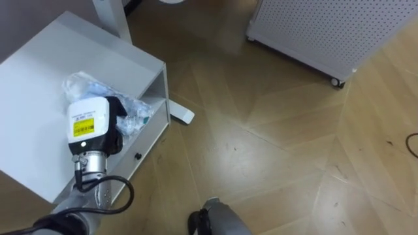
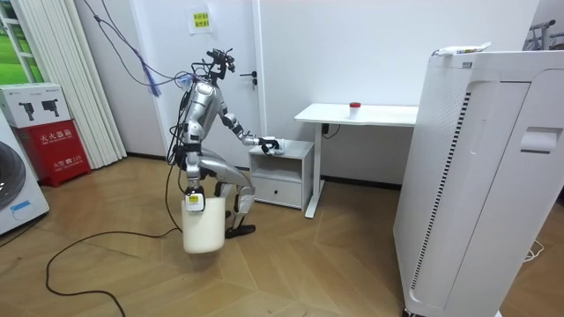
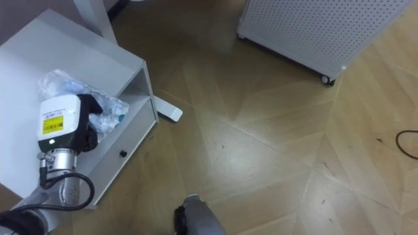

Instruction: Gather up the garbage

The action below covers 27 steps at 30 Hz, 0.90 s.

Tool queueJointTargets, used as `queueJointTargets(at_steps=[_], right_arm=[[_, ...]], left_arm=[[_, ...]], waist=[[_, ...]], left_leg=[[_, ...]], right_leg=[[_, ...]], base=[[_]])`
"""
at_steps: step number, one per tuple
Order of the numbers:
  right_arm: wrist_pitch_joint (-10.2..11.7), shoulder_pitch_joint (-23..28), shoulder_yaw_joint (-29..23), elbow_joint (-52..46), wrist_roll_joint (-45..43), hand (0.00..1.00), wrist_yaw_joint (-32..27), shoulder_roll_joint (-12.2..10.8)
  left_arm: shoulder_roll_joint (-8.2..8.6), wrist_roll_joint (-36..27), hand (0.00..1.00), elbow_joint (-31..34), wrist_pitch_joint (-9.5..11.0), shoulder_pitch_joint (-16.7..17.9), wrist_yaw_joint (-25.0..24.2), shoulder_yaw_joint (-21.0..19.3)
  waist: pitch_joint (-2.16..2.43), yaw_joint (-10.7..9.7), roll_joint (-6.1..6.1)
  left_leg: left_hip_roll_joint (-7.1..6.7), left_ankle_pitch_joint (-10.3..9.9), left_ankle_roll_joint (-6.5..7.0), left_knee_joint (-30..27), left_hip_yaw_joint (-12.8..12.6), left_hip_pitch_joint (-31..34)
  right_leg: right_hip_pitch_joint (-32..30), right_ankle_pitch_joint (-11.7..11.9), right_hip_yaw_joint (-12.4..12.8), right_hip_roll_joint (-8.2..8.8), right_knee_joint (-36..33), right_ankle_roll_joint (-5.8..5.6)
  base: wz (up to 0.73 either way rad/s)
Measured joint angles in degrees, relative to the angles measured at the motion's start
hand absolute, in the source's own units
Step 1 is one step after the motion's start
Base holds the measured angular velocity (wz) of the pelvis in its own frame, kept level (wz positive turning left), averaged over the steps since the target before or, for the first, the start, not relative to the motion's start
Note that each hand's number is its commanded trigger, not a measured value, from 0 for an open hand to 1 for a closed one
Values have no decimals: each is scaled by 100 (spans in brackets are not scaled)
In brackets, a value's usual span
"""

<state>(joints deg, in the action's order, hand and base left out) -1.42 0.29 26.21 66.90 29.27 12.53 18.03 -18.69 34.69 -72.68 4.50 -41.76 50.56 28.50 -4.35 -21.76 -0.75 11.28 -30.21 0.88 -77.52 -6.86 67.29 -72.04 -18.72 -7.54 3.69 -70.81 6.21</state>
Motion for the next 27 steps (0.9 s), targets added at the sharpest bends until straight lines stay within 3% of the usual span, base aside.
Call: queueJointTargets(at_steps=[9, 12, 14, 17, 20, 22, 24, 27], right_arm=[[14, 29, -20, -215, 133, 100, -157, 27], [71, 10, -18, -278, 209, 100, -279, 19], [147, 23, -63, -344, 155, 100, -496, 31], [241, -72, -71, -425, 1, 100, -706, 33], [379, -302, -112, -374, -58, 100, -1063, 28], [477, -465, -117, -333, -172, 100, -1369, 27], [507, -511, -119, -325, -294, 100, -1564, 29], [507, -656, -215, -332, -768, 100, -1941, 36]], left_arm=[[-41, -54, 100, -38, -3, 180, -83, 90], [-13, -330, 100, -42, 134, 310, -146, 95], [27, -476, 100, 1, 267, 557, -197, 70], [59, -583, 100, 92, 461, 610, -223, -141], [175, -992, 100, 291, 658, 699, -228, -184], [271, -1063, 100, 566, 858, 800, -292, -187], [319, -1339, 100, 1018, 984, 936, -374, -144], [461, -2003, 100, 1673, 1232, 1283, -628, -131]], waist=[[3, 23, -2], [1, 53, 0], [10, 169, -6], [12, 343, -11], [14, 523, -14], [14, 674, -12], [16, 728, -10], [26, 842, 8]], left_leg=[[7, -17, 2, 35, -59, -216], [-9, -13, -5, 124, -112, -402], [-11, -7, -16, 323, -197, -623], [-64, 29, -74, 615, -248, -776], [-231, 201, -80, 1076, -244, -1098], [-302, 394, -81, 1471, -274, -1416], [-313, 531, -68, 1775, -292, -1616], [-306, 758, -68, 2240, -522, -1867]], right_leg=[[183, 0, 25, -11, 16, -1], [306, -1, 49, 27, 46, 1], [499, 4, 75, 34, 207, -6], [641, 142, 78, 34, 521, -8], [965, 301, 34, 127, 904, 2], [1295, 374, 25, 134, 1231, -68], [1501, 436, 22, 120, 1493, -113], [1686, 555, 12, 205, 1837, -106]], base=[[-1], [1], [-11], [-4], [2], [15], [16], [2]])
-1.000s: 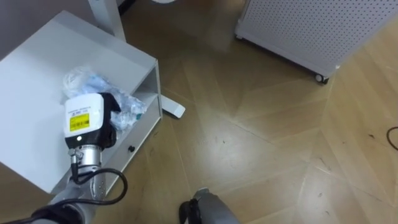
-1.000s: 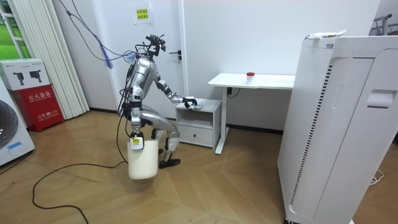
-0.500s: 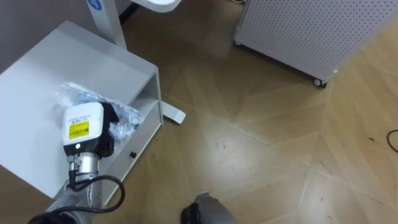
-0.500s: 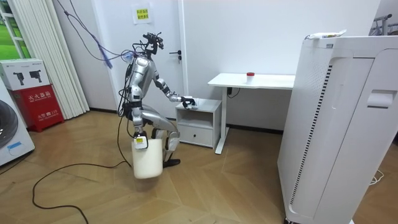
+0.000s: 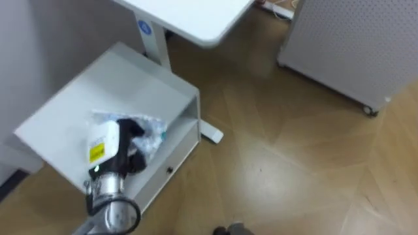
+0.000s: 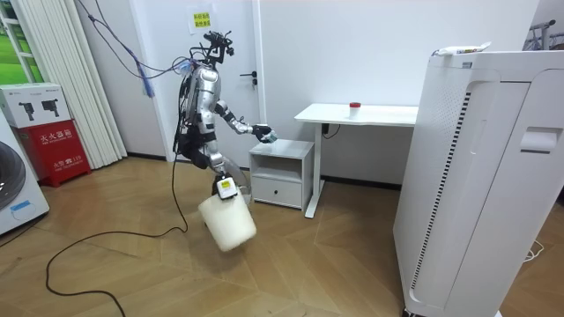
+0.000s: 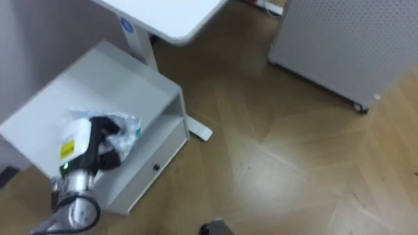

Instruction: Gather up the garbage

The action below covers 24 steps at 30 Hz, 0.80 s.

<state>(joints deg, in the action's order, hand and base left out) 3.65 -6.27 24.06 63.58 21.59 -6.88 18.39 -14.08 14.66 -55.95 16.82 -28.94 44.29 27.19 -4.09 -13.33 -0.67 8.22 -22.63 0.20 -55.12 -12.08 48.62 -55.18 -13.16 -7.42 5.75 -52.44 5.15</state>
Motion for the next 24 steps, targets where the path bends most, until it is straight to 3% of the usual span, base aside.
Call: queueJointTargets(at_steps=[2, 6, 8, 9, 13, 14, 19, 24], right_arm=[[0, -78, -47, 8, -164, 100, -179, -11], [34, -276, -242, 12, -174, 100, -571, -13], [240, -442, -409, -55, 146, 100, -658, -72], [273, -485, -418, -111, 244, 100, -698, -93], [503, -741, -501, -146, 465, 100, -843, -342], [531, -756, -505, -147, 501, 100, -818, -366], [769, -694, -494, -150, 537, 100, -519, -577], [780, -685, -483, -206, 539, 100, -407, -694]], left_arm=[[173, -315, 100, 80, 98, 161, -273, 20], [422, -916, 100, 105, 183, 359, -1001, 254], [454, -1156, 100, 320, 198, 507, -1441, 517], [463, -1177, 100, 320, 198, 511, -1582, 604], [494, -1340, 100, 616, 191, 930, -2537, 878], [513, -1418, 100, 643, 183, 995, -2685, 918], [713, -1948, 100, 679, -147, 1282, -3881, 985], [703, -2178, 100, 1021, -325, 1396, -4529, 1072]], waist=[[-1, 19, 7], [8, 145, 27], [48, 225, 46], [48, 252, 58], [132, 295, 194], [133, 305, 195], [160, 413, 198], [167, 453, 189]], left_leg=[[-2, 23, 0, 141, -61, -133], [-2, 39, 11, 375, -110, -316], [3, 63, 28, 465, -108, -386], [5, 69, 33, 477, -107, -411], [0, 79, 44, 654, -170, -659], [13, 80, 45, 677, -168, -702], [8, 122, 60, 901, -137, -923], [-11, 153, 86, 991, -146, -935]], right_leg=[[116, 36, -1, 27, 89, 49], [293, 59, 0, 4, 317, 6], [360, 121, -1, -55, 470, -17], [386, 129, 2, -67, 492, -20], [604, 121, 20, -73, 625, -41], [661, 122, -2, -81, 669, -43], [940, 153, -64, -75, 915, -94], [972, 186, -68, -63, 1033, -143]], base=[[3], [-3], [-9], [-11], [-3], [0], [5], [1]])
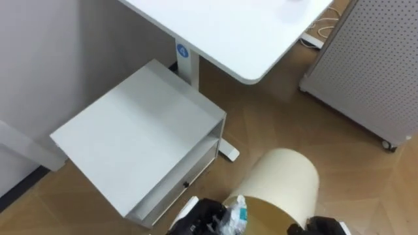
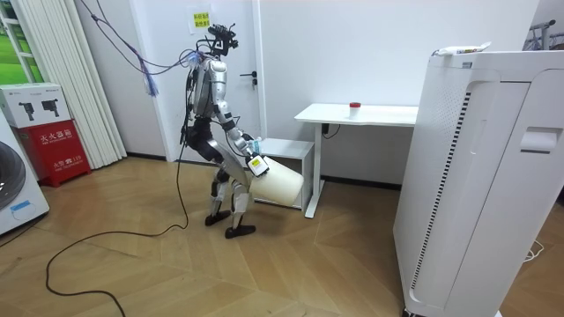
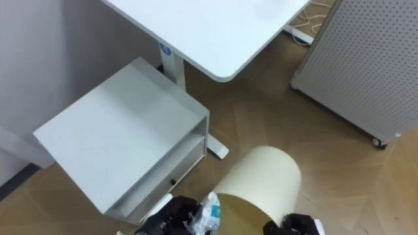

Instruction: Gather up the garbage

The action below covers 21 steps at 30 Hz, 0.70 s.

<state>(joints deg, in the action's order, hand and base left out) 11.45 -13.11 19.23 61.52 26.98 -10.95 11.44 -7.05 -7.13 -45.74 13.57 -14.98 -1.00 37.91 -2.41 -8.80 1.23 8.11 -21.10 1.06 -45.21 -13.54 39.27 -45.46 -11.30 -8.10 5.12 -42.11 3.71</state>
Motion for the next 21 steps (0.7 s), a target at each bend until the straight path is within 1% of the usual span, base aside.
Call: queueJointTargets(at_steps=[2, 5, 7, 8, 9, 10, 16, 21], right_arm=[[0, 19, 24, 1, 0, 100, 5, -37], [1, 79, 91, 10, -19, 100, 52, -37], [0, 99, 90, 10, -17, 100, 63, -37], [-1, 100, 90, 10, -17, 100, 74, -39], [-1, 99, 90, 10, -16, 100, 80, -39], [-1, 96, 89, 10, -15, 100, 91, -39], [2, 107, 76, 10, -26, 100, 121, -44], [5, 108, 72, 8, -44, 100, 165, -43]], left_arm=[[3, -1, 100, 106, -38, 25, -184, 54], [2, 0, 100, 270, -73, 129, -484, 132], [2, 0, 100, 304, -106, 155, -596, 150], [2, 2, 62, 306, -140, 158, -657, 161], [3, 3, 26, 307, -161, 160, -687, 162], [2, 3, 0, 307, -194, 164, -732, 164], [4, 61, 0, 312, -212, 178, -869, 124], [5, 117, 0, 312, -212, 169, -861, -39]], waist=[[7, -4, -1], [46, -6, -3], [50, -6, -3], [49, -6, -3], [49, -5, -4], [49, -3, -3], [49, 5, -4], [48, 64, -6]], left_leg=[[-6, 8, 10, 58, -2, -58], [-3, 9, 10, 146, -25, -165], [-2, 9, 10, 162, -32, -192], [1, 9, 10, 163, -27, -197], [2, 9, 10, 163, -24, -198], [2, 9, 10, 163, -23, -199], [6, 9, 11, 160, -19, -202], [11, 8, 10, 160, -23, -196]], right_leg=[[65, 10, -8, -2, 61, -14], [164, 22, -9, -13, 154, -28], [189, 22, -6, -17, 172, -29], [196, 23, -7, -20, 179, -30], [197, 23, -7, -20, 179, -30], [198, 23, -7, -20, 179, -31], [201, 26, -3, -23, 182, -33], [193, 25, -1, -28, 181, -33]], base=[[0], [-2], [0], [0], [0], [0], [0], [0]])
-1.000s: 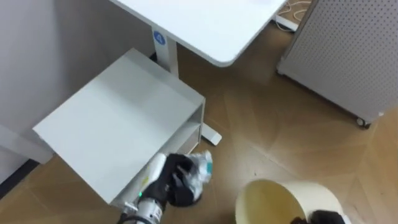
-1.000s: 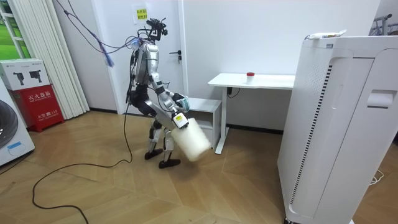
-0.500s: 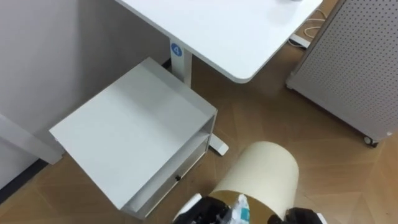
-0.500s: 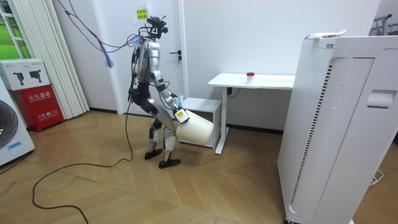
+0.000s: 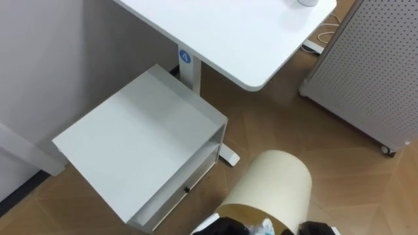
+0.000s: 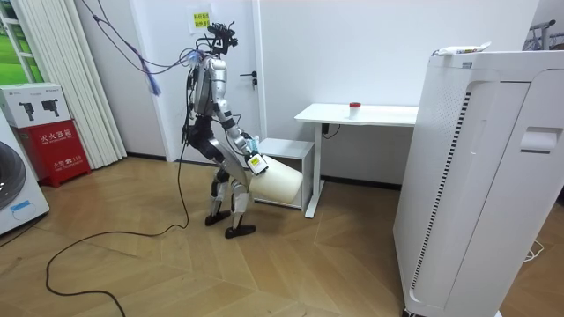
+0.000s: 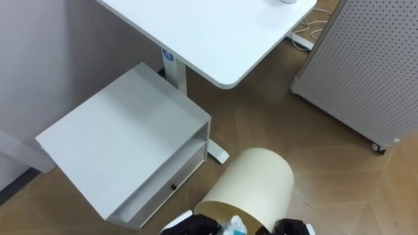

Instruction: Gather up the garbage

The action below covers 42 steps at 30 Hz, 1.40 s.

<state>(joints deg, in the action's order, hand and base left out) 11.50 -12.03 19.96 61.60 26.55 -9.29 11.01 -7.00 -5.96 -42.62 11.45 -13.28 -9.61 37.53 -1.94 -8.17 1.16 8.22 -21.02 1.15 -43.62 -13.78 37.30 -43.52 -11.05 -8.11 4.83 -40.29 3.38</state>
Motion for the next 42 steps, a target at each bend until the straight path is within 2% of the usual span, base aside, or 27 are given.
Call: queueJointTargets(at_steps=[4, 12, 18, 26, 38, 40, 42], right_arm=[[27, 4, -57, 1, 5, 100, 5, -2], [41, 28, -98, 2, 7, 100, 10, -24], [101, 29, -100, 2, 17, 100, 10, -20], [110, 104, -118, 8, 20, 100, 20, -20], [152, 321, -118, 99, 778, 100, 323, -13], [169, 314, -157, 109, 846, 100, 533, -12], [167, 309, -172, 82, 937, 100, 640, -12]], left_arm=[[-10, 0, 0, 0, 0, -9, 33, -45], [-10, 48, 0, 0, 0, -11, 58, -78], [0, 50, 0, 103, 0, -8, 156, -87], [4, 60, 0, 150, 0, 13, 165, -99], [28, 46, 0, 159, 27, 33, 190, -91], [-28, 58, 0, 341, 27, 38, 180, -102], [-113, 62, 0, 610, 36, 50, 185, -139]], waist=[[-3, 79, -5], [-6, 87, -25], [-6, 102, -87], [-6, 137, -92], [-22, 166, -107], [-24, 95, -112], [-27, 86, -108]], left_leg=[[-3, 0, 0, -7, -11, 39], [-2, 0, 1, -9, -12, 44], [-2, 0, 1, -3, -18, 42], [-4, 0, 0, 27, -36, -46], [-28, 28, -45, 415, -95, -808], [-103, 70, -55, 605, -110, -1068], [-118, 95, -74, 758, -146, -1271]], right_leg=[[-58, 0, 12, 6, -28, 0], [-64, 0, 15, 5, -26, 0], [-70, -1, 18, 4, -27, 1], [8, -1, 33, -2, -10, 0], [720, -14, 33, -39, 284, -32], [927, -61, 23, 9, 333, -52], [1080, -60, 48, -11, 431, -53]], base=[[0], [0], [0], [0], [-1], [7], [-8]])
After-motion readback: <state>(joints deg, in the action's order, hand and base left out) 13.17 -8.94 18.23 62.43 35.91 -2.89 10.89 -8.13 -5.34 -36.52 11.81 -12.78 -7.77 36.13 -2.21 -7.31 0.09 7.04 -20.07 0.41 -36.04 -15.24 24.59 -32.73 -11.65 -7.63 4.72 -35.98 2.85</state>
